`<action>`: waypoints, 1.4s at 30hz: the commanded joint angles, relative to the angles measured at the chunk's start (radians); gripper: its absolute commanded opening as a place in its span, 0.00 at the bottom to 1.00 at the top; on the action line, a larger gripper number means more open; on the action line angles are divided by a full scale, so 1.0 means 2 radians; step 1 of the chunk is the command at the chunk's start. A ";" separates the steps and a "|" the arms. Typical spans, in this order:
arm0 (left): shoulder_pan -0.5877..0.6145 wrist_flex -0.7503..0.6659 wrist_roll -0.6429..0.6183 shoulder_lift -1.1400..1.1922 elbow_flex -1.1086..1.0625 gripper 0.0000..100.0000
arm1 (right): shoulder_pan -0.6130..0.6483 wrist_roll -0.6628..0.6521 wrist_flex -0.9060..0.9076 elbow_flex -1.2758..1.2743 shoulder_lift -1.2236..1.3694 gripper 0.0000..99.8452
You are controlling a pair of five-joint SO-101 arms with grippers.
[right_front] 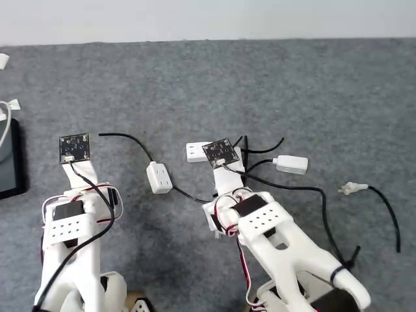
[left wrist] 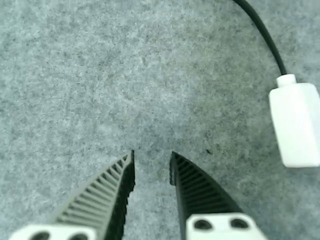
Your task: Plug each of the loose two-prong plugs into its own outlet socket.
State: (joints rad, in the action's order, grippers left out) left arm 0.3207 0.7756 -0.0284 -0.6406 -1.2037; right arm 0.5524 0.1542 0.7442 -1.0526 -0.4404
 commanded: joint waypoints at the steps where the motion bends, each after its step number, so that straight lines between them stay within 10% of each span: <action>1: 0.004 -0.013 0.008 -0.006 0.005 0.06 | -0.003 0.006 0.007 0.035 0.003 0.14; 42: 0.004 -0.012 0.008 -0.006 0.005 0.06 | -0.010 -0.037 -0.010 -0.015 -0.078 0.10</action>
State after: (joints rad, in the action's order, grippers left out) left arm 0.3207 0.7725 -0.0284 -0.6406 -1.2037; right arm 0.5340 0.0852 0.7656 -1.1001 -0.6199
